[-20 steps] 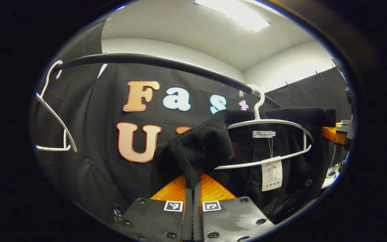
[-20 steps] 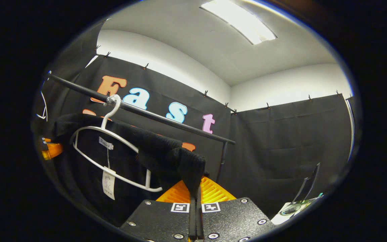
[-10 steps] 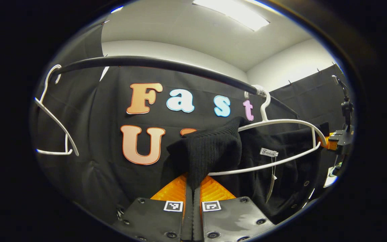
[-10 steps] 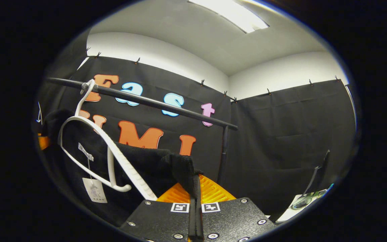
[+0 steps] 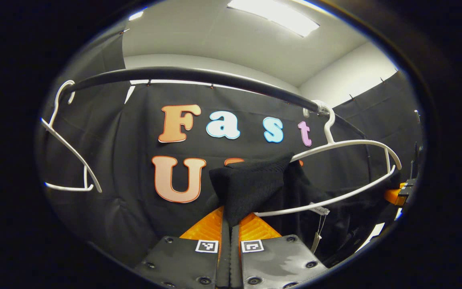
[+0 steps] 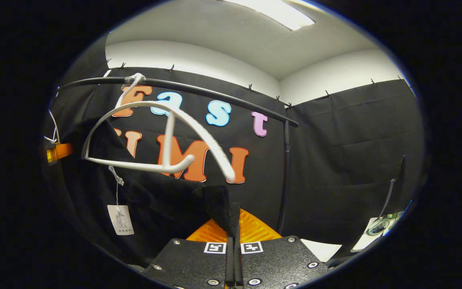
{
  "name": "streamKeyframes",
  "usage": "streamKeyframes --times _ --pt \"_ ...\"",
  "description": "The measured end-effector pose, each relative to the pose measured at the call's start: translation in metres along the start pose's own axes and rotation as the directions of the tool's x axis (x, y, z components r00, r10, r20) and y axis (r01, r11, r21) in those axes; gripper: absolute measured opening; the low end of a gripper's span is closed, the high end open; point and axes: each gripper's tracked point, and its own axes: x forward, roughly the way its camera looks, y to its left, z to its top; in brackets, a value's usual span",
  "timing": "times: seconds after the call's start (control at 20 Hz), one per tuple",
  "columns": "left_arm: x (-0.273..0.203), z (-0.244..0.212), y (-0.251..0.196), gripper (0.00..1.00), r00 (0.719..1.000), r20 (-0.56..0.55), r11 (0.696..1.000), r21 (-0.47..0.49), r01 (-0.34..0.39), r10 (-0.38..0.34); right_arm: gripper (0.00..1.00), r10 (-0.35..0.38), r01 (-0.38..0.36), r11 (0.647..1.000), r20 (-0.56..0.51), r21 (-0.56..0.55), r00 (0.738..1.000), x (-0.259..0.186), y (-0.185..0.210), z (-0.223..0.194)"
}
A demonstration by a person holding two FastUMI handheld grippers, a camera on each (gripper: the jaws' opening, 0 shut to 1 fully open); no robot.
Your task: Grasp the clothes on the hanger with both hands and then place them into the laundry hamper below.
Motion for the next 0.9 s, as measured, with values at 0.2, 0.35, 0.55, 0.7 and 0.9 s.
streamKeyframes --times 0.2,0.35,0.55,0.7,0.9 --pt "0.009 0.006 0.021 0.07 0.998 0.036 0.999 0.032 -0.045 0.044 0.00 0.049 -0.049 0.997 -0.009 0.054 0.999 -0.004 0.033 -0.010" --pt "0.015 0.003 0.035 0.07 0.996 0.038 0.994 0.067 -0.081 0.079 0.00 0.062 -0.061 0.994 -0.010 0.094 0.998 -0.007 0.050 -0.012" --pt "0.025 0.005 0.044 0.10 0.994 0.055 0.993 0.070 -0.099 0.095 0.00 0.065 -0.064 0.989 -0.007 0.136 0.998 -0.010 0.062 -0.010" --pt "0.033 -0.003 0.050 0.07 0.995 0.032 0.994 0.046 -0.097 0.096 0.00 0.078 -0.075 0.987 -0.010 0.140 0.997 -0.013 0.070 -0.012" --pt "0.046 -0.008 0.061 0.07 0.992 0.026 0.991 0.041 -0.125 0.124 0.00 0.093 -0.090 0.986 -0.017 0.137 0.996 -0.018 0.079 -0.018"
